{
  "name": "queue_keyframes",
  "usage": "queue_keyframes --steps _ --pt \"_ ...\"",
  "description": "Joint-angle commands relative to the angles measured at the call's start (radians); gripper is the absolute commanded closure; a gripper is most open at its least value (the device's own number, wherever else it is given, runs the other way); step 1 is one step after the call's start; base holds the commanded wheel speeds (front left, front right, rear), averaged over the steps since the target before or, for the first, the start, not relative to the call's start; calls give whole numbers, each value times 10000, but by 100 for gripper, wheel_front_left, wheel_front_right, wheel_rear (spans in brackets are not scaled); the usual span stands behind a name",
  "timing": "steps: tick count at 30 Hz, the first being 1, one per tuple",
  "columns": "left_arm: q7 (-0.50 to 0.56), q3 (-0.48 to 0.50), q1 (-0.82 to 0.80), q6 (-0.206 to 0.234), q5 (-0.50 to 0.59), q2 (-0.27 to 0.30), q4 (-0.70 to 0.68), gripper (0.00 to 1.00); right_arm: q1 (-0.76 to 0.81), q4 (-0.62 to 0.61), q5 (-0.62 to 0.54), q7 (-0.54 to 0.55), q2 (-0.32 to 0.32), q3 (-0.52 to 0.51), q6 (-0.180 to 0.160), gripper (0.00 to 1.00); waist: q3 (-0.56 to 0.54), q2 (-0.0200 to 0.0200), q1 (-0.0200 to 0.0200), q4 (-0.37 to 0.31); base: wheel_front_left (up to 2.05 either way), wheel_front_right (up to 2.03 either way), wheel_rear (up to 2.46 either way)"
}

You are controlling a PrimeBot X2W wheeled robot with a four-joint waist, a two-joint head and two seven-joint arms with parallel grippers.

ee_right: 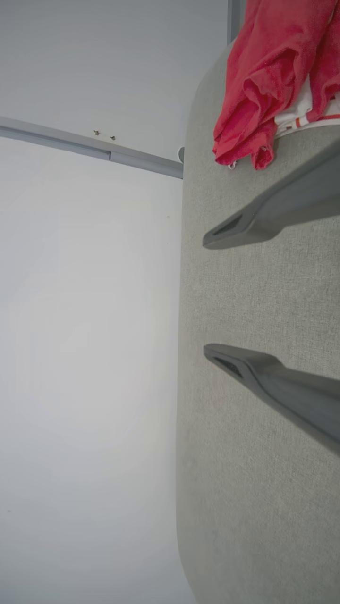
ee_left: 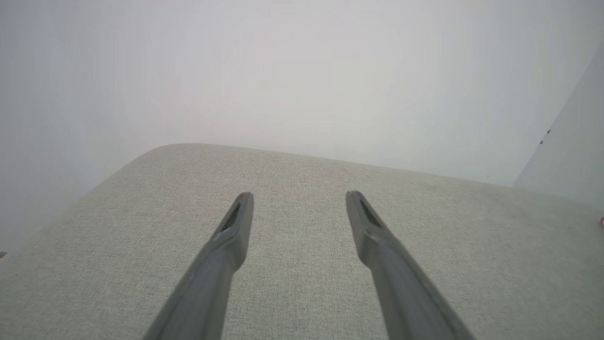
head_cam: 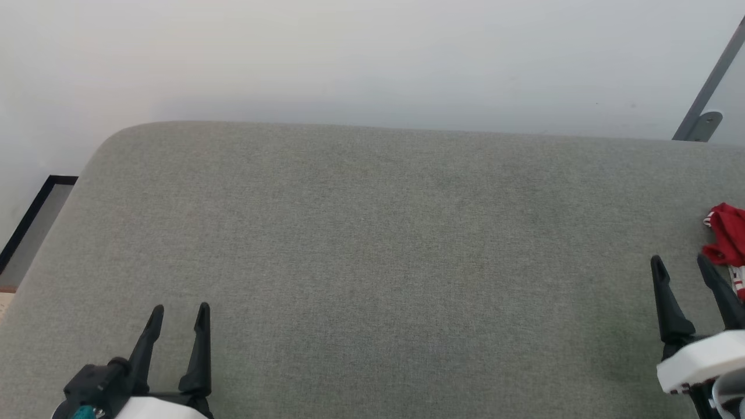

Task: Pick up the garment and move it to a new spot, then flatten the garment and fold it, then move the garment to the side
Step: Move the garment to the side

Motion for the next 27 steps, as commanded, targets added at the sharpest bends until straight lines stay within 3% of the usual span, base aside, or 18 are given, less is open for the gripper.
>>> queue_keyframes --steps 1,12,27 --pt "-50 42 129 23 122 -4 -64 0 124 -103 -59 47 50 -46 -4 0 -1 -1 0 2 0 0 0" --pt "-50 425 802 23 173 -210 -672 0 1336 -1888 -267 703 682 -1061 -4 0 -13 -1 0 -128 0 0 0" --pt "-50 450 663 23 214 -189 -648 0 1558 -2345 -265 997 927 -1124 -4 0 -8 -1 0 -105 0 0 0"
